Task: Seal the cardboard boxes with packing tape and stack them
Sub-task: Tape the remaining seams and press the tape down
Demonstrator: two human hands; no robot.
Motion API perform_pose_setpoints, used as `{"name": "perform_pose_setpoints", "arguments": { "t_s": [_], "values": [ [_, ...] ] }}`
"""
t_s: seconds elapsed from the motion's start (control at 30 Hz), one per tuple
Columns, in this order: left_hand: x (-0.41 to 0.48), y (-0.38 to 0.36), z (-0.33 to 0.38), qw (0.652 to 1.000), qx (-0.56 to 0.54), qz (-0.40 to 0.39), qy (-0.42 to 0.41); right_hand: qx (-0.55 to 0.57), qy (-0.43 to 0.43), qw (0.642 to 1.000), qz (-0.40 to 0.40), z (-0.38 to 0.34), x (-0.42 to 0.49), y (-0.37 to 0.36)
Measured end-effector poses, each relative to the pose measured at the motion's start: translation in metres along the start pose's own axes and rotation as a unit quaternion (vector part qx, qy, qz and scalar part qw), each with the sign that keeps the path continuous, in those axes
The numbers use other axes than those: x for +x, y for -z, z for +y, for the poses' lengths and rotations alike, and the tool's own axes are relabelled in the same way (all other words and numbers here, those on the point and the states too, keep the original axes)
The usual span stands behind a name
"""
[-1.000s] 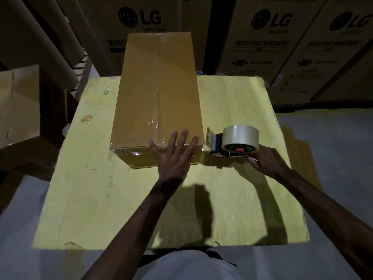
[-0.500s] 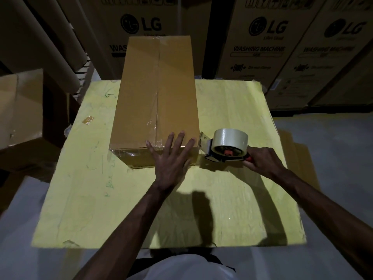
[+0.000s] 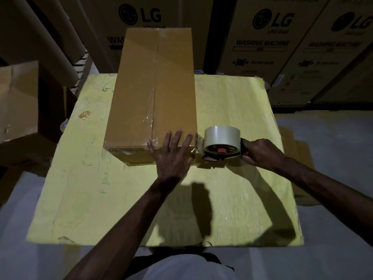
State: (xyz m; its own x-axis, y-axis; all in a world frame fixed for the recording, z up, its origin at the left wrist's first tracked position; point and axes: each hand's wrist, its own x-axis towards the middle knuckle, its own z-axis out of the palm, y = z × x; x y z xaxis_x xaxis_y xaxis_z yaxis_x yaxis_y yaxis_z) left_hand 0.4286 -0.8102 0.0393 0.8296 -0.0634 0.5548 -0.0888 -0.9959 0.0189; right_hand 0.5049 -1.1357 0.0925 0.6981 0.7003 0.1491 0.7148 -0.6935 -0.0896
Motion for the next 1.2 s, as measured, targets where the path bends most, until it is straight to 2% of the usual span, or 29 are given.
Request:
{"name": "perform_pose_setpoints", "arguments": {
  "t_s": [0.17, 0.3, 0.43, 0.53, 0.6, 0.7, 0.77, 0.8, 0.87, 0.97, 1.03, 1.1, 1.2],
  "values": [
    [-0.001, -0.008, -0.001, 1.000, 0.007, 0.030, -0.001, -0.023, -0.063, 0.998, -0.010, -0.013, -0.002, -0.003],
    [-0.004, -0.010, 0.000, 0.999, 0.003, 0.049, -0.002, 0.021, -0.172, 0.984, -0.050, -0.037, -0.010, -0.014],
    [0.002, -0.007, -0.005, 0.998, -0.008, 0.057, -0.017, -0.046, -0.256, 0.945, -0.198, -0.049, -0.021, -0.020],
    [0.008, -0.007, -0.005, 0.998, -0.013, 0.068, -0.010, 0.006, -0.316, 0.935, -0.159, -0.056, -0.033, -0.029],
    [0.003, -0.009, 0.000, 0.996, -0.016, 0.088, -0.003, 0.073, -0.349, 0.932, -0.070, -0.060, -0.030, -0.032],
    [0.006, -0.007, 0.004, 0.997, -0.036, 0.073, 0.002, 0.127, -0.380, 0.914, -0.071, -0.051, -0.022, -0.038],
    [0.009, -0.003, 0.004, 0.997, -0.053, 0.057, 0.003, 0.202, -0.426, 0.880, -0.062, -0.044, -0.019, -0.041],
    [0.011, 0.000, 0.005, 0.997, -0.051, 0.049, 0.003, 0.253, -0.456, 0.852, -0.050, -0.044, -0.018, -0.044],
    [0.013, 0.000, 0.003, 0.998, -0.046, 0.036, -0.001, 0.360, -0.503, 0.785, -0.027, -0.050, -0.013, -0.048],
    [0.011, 0.004, 0.002, 0.999, -0.043, 0.025, -0.002, 0.527, -0.542, 0.654, -0.001, -0.063, 0.000, -0.058],
    [0.009, 0.004, 0.001, 0.999, -0.049, 0.021, 0.003, 0.575, -0.555, 0.601, 0.012, -0.067, 0.011, -0.071],
    [0.007, 0.008, 0.001, 0.998, -0.052, 0.018, 0.004, 0.591, -0.565, 0.576, 0.018, -0.072, 0.019, -0.086],
    [0.004, 0.012, -0.001, 0.999, -0.043, 0.005, -0.008, 0.574, -0.575, 0.582, 0.038, -0.080, 0.025, -0.107]
  ]
}}
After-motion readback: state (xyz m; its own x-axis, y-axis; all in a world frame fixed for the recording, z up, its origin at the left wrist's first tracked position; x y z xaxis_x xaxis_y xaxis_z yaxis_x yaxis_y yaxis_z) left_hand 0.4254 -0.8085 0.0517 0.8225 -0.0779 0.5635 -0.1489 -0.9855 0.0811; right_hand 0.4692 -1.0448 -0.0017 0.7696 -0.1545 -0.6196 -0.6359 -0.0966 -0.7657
